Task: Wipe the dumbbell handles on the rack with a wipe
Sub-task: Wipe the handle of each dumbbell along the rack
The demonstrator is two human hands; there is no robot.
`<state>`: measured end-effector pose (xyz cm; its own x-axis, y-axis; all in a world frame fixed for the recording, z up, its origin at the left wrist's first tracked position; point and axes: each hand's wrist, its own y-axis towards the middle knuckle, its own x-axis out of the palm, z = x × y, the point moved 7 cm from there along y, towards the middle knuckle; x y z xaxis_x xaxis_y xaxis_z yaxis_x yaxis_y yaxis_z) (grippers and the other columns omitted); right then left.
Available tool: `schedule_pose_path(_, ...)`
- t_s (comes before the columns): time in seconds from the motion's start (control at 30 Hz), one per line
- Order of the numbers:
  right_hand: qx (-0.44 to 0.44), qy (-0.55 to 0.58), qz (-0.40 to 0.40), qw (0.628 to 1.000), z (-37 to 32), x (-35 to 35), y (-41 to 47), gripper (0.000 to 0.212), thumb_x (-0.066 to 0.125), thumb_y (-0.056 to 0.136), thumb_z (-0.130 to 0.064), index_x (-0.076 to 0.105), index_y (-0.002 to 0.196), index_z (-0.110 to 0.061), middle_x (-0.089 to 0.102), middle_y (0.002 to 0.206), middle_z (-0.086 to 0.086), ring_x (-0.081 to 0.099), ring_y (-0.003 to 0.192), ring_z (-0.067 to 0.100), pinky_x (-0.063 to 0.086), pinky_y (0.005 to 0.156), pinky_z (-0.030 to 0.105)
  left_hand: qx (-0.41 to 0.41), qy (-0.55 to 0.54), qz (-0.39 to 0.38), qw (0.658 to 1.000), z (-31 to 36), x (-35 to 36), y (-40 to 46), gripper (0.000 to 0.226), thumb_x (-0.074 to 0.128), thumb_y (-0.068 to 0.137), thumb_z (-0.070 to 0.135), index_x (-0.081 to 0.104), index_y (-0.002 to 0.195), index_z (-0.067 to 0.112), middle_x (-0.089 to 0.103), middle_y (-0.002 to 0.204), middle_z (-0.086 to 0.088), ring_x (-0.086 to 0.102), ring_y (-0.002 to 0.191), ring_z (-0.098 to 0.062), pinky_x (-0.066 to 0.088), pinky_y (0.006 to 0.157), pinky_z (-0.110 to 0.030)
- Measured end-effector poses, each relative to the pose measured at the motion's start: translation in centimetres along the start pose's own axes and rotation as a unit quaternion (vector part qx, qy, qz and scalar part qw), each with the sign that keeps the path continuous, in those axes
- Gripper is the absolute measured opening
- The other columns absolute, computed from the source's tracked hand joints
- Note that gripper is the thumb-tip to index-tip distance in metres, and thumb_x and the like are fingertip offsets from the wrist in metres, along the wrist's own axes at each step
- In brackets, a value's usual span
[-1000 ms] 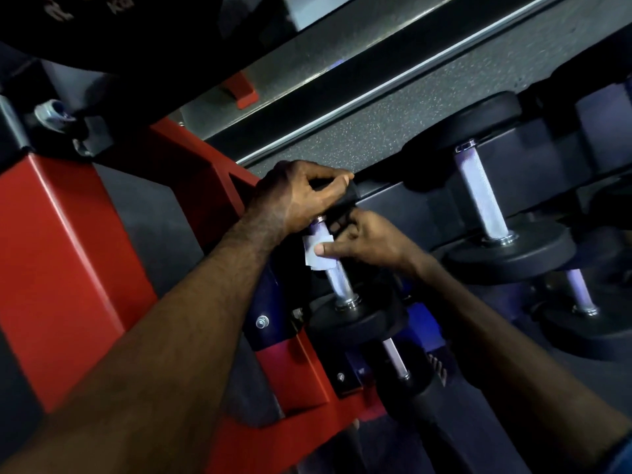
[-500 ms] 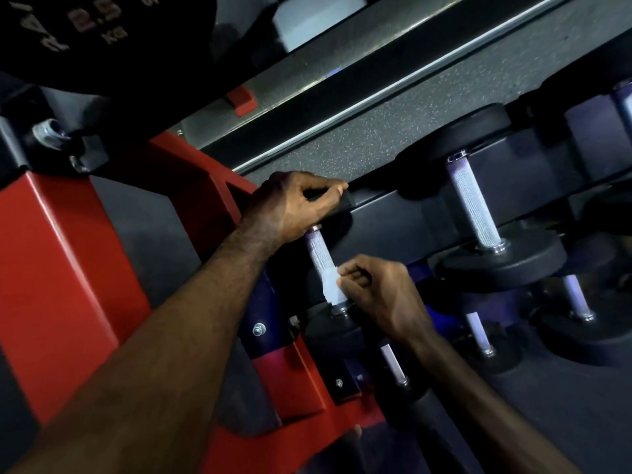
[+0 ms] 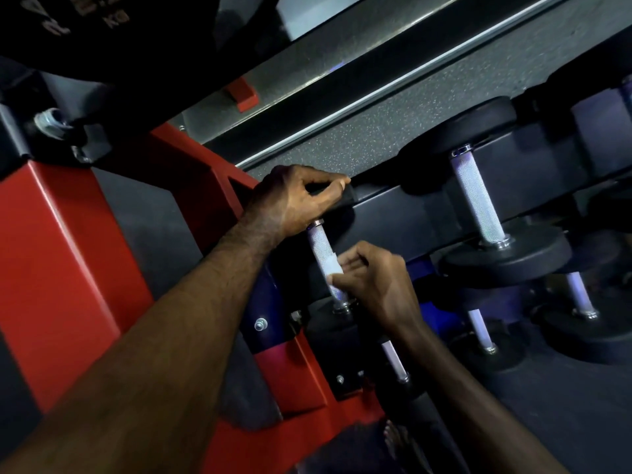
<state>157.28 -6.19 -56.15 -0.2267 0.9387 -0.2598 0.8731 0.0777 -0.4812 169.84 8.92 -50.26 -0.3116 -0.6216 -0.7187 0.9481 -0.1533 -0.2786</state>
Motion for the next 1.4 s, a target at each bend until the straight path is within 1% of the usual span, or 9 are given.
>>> schedule_pose_path(0.1, -0.032, 0.018, 0.025, 0.999, -3.0, -0.1, 1.8, 0.019, 0.087, 0.074, -0.022, 0.074, 0.087, -0.02, 0.076, 0.078, -0.007, 0.072, 0.073, 0.007, 0.062, 0.074, 0.034, -0.01, -0.007, 0.003, 1.0, -0.3, 0.1, 0.2, 0.044, 0.054, 0.08, 0.079, 0.078, 0.109, 0.058, 0.076, 0.114, 0.03, 0.072, 0.109, 0.002, 0.059, 0.1, -0.036)
schedule_pose_path(0.3, 0.026, 0.015, 0.002, 1.0, 0.2, -0.1, -1.3, 0.013, 0.085, 0.076, -0.017, 0.074, 0.082, -0.021, 0.077, 0.075, -0.009, 0.074, 0.07, 0.005, 0.063, 0.072, 0.039, -0.01, -0.01, 0.003, 1.0, -0.5, 0.4, 0.6, 0.042, 0.055, 0.08, 0.079, 0.078, 0.107, 0.058, 0.076, 0.113, 0.03, 0.072, 0.112, 0.0, 0.058, 0.103, -0.037)
schedule_pose_path(0.53, -0.026, 0.053, 0.051, 0.997, -2.9, 0.2, 1.5, 0.015, 0.085, 0.079, -0.024, 0.078, 0.092, -0.019, 0.078, 0.078, -0.007, 0.075, 0.075, 0.003, 0.062, 0.077, 0.035, -0.008, -0.001, 0.001, 1.0, -0.2, 0.3, 0.4, 0.039, 0.055, 0.081, 0.077, 0.077, 0.108, 0.059, 0.075, 0.113, 0.032, 0.071, 0.113, 0.002, 0.058, 0.103, -0.037)
schedule_pose_path(0.67, 0.006, 0.01, 0.044, 0.999, -1.0, -1.1, -0.9, 0.006, 0.083, 0.079, -0.025, 0.08, 0.083, -0.022, 0.077, 0.074, -0.011, 0.073, 0.072, 0.004, 0.06, 0.07, 0.036, -0.011, 0.006, -0.01, 1.0, 0.4, 0.3, 0.1, 0.044, 0.054, 0.079, 0.078, 0.077, 0.111, 0.058, 0.074, 0.116, 0.032, 0.07, 0.116, 0.002, 0.057, 0.105, -0.035)
schedule_pose_path(0.9, -0.005, 0.132, 0.118, 0.984, -3.0, -10.8, -1.6, 0.005, 0.085, 0.084, -0.022, 0.082, 0.084, -0.019, 0.08, 0.081, -0.002, 0.073, 0.078, 0.012, 0.059, 0.08, 0.038, -0.004, 0.027, -0.057, 0.998, 4.3, 1.0, 1.7, 0.075, 0.061, 0.07, 0.059, 0.044, 0.143, 0.066, 0.072, 0.111, 0.034, 0.072, 0.104, -0.001, 0.058, 0.103, -0.038)
schedule_pose_path(1.1, -0.028, 0.085, 0.259, 0.962, -2.6, -24.0, -0.2, 0.013, 0.088, 0.082, -0.025, 0.083, 0.092, -0.02, 0.08, 0.082, -0.004, 0.074, 0.077, 0.01, 0.06, 0.076, 0.037, 0.084, 0.048, -0.029, 0.995, 15.3, 2.5, 6.5, 0.054, 0.062, 0.09, 0.06, 0.06, 0.142, 0.043, 0.065, 0.14, 0.015, 0.066, 0.12, -0.009, 0.052, 0.109, -0.037)
schedule_pose_path(1.2, -0.003, 0.029, 0.204, 0.978, -1.2, -25.6, 2.4, 0.009, 0.086, 0.085, -0.021, 0.082, 0.09, -0.015, 0.077, 0.074, -0.004, 0.065, 0.063, -0.002, 0.052, 0.056, 0.018, 0.097, 0.042, -0.065, 0.992, 18.6, 6.3, 9.4, 0.047, 0.061, 0.089, 0.07, 0.07, 0.127, 0.044, 0.066, 0.139, 0.013, 0.067, 0.116, -0.01, 0.053, 0.107, -0.038)
schedule_pose_path(1.27, -0.002, -0.005, 0.131, 0.991, -0.6, -24.5, 4.3, 0.005, 0.084, 0.087, -0.016, 0.082, 0.089, -0.012, 0.076, 0.071, -0.003, 0.061, 0.058, -0.005, 0.047, 0.054, 0.011, 0.078, 0.048, -0.091, 0.992, 19.0, 8.6, 10.7, 0.054, 0.053, 0.078, 0.083, 0.072, 0.116, 0.049, 0.071, 0.129, 0.017, 0.069, 0.112, -0.009, 0.055, 0.105, -0.039)
schedule_pose_path(1.4, 0.006, -0.001, 0.063, 0.998, 0.9, -23.0, 7.2, 0.009, 0.074, 0.085, -0.012, 0.081, 0.086, -0.017, 0.079, 0.078, 0.001, 0.068, 0.07, 0.006, 0.057, 0.073, 0.03, 0.043, 0.078, -0.088, 0.992, 19.1, 10.9, 12.4, 0.042, 0.058, 0.079, 0.075, 0.071, 0.108, 0.047, 0.075, 0.108, 0.022, 0.071, 0.101, -0.012, 0.057, 0.093, -0.033)
